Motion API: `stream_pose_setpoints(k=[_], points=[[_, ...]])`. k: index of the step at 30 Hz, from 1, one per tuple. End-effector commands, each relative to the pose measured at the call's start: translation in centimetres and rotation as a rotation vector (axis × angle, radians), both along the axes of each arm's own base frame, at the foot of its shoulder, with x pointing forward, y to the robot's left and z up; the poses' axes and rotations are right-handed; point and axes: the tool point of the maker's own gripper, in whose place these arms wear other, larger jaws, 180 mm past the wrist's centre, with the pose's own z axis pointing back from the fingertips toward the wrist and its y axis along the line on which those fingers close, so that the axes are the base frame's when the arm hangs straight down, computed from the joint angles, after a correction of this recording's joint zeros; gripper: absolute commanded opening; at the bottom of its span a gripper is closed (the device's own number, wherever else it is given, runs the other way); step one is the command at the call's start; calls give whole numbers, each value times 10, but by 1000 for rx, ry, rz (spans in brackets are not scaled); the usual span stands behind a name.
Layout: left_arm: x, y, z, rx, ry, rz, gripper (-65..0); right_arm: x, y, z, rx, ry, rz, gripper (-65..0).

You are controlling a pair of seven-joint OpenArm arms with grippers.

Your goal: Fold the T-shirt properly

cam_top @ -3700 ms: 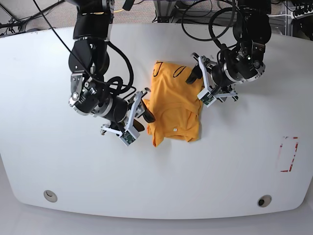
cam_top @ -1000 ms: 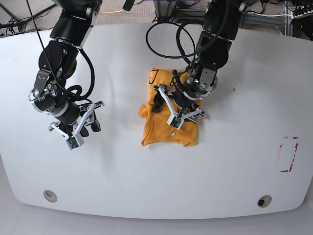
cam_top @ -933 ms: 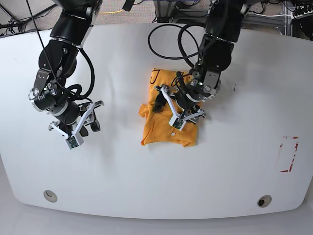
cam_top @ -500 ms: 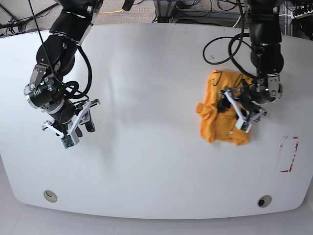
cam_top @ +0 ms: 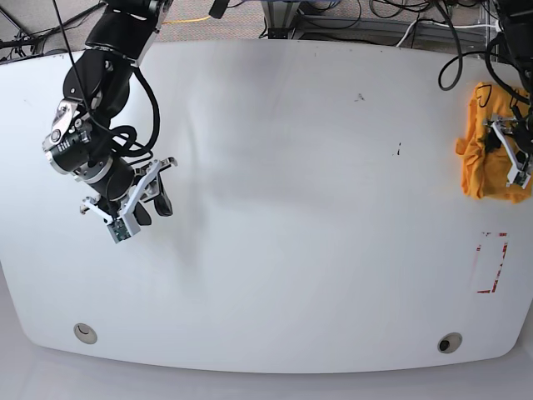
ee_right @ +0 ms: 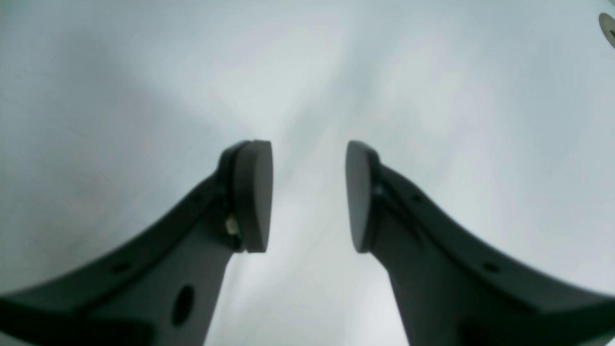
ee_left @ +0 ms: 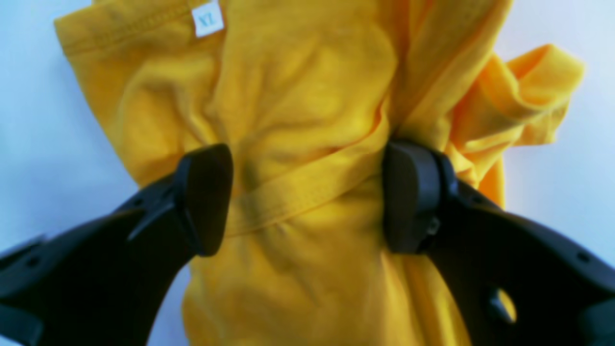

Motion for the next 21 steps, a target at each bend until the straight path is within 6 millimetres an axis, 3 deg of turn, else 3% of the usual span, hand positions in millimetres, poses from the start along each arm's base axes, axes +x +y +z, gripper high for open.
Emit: stream_pose_setpoints(k=[1,5,10,14,18,21], points=[[-10,28,6,63,40,17,-206,1,1,10,10,-43,11,-412],[7,37,24,80,-9,17,-206,-2,2,5,6,-27,14,-412],[38,24,59,115,-113,-39,-206,-11,4,-5,23,-15,14,-412],[58,-5,92,175,-192,-124,-210,-17,4,-9,36,-27,11,-412],[75,-56,115,182,-326,-174,-211,-18,-10,-17,-47,-26,-28,-412],[75,-79,117,204,-398,-129,-211,-16,-22,-19,-116,-57,-60,-412]])
